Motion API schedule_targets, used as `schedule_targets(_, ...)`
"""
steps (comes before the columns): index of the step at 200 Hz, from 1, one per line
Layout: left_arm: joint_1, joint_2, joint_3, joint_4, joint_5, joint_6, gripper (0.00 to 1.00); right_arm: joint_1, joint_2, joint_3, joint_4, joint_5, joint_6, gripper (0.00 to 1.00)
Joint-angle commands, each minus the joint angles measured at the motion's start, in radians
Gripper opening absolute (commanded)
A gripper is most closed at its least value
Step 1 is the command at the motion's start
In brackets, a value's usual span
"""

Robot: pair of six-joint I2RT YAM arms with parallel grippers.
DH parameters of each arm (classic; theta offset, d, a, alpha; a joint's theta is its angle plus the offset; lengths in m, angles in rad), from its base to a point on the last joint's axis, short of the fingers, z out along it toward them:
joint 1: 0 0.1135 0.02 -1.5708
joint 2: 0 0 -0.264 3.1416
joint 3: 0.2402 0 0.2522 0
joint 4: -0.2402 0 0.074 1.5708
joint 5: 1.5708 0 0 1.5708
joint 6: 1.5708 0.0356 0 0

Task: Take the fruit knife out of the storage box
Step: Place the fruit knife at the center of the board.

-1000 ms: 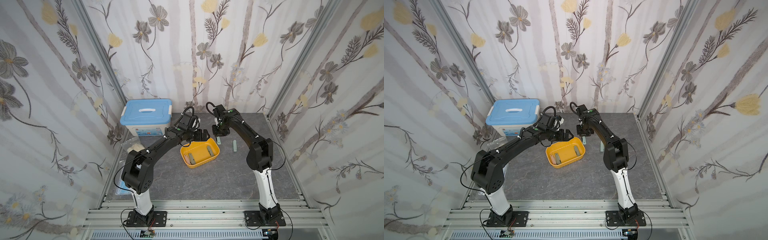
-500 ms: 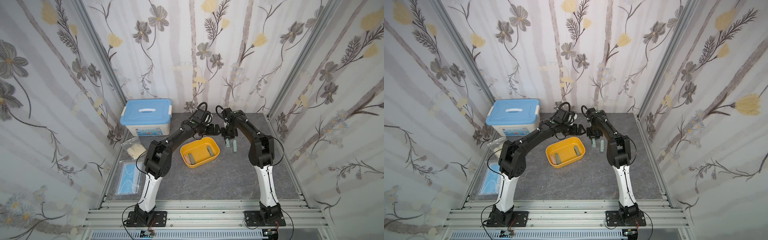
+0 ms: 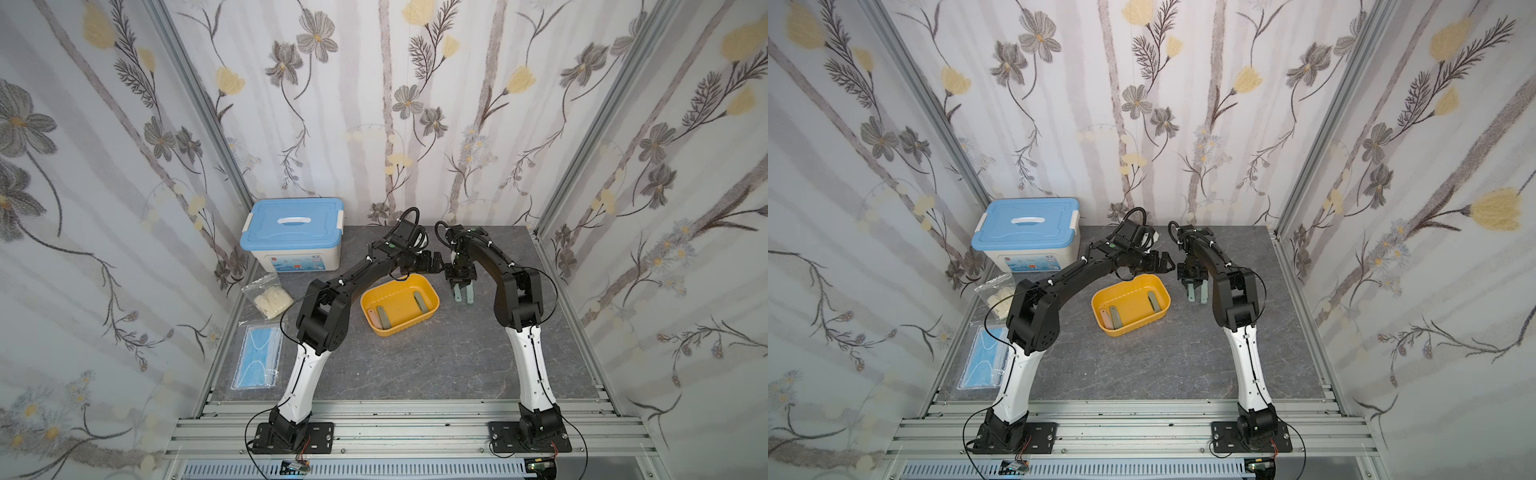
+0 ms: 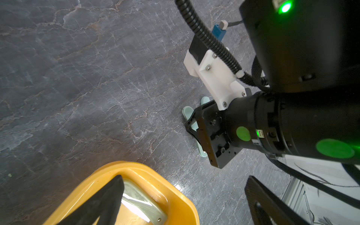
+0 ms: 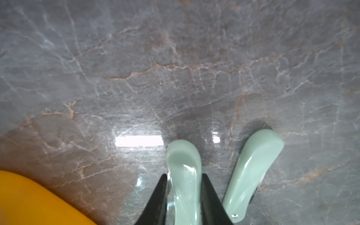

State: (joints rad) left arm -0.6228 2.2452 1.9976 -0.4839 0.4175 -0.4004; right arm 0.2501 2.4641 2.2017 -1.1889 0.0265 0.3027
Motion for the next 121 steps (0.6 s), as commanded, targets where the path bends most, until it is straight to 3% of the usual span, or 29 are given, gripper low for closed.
schedule_targets(1, 0.003, -0.01, -0.001, -0.012, -0.029, 0.001, 1.0, -0.004, 0.004, 0.007, -0.016, -0.009, -0.005, 0.46)
schedule_targets(21, 0.007, -0.021, -0.005, -0.012, -0.035, 0.0, 1.0, -0.007, 0.003, 0.009, -0.017, -0.016, -0.011, 0.57)
schedule_targets(67, 0.023, -0.072, -0.017, -0.035, -0.069, 0.012, 1.0, -0.007, -0.033, 0.003, -0.018, -0.027, -0.017, 0.64)
schedule_targets(121, 0.073, -0.284, -0.257, 0.017, -0.087, 0.027, 1.0, 0.043, -0.136, -0.04, -0.017, -0.036, -0.03, 0.69)
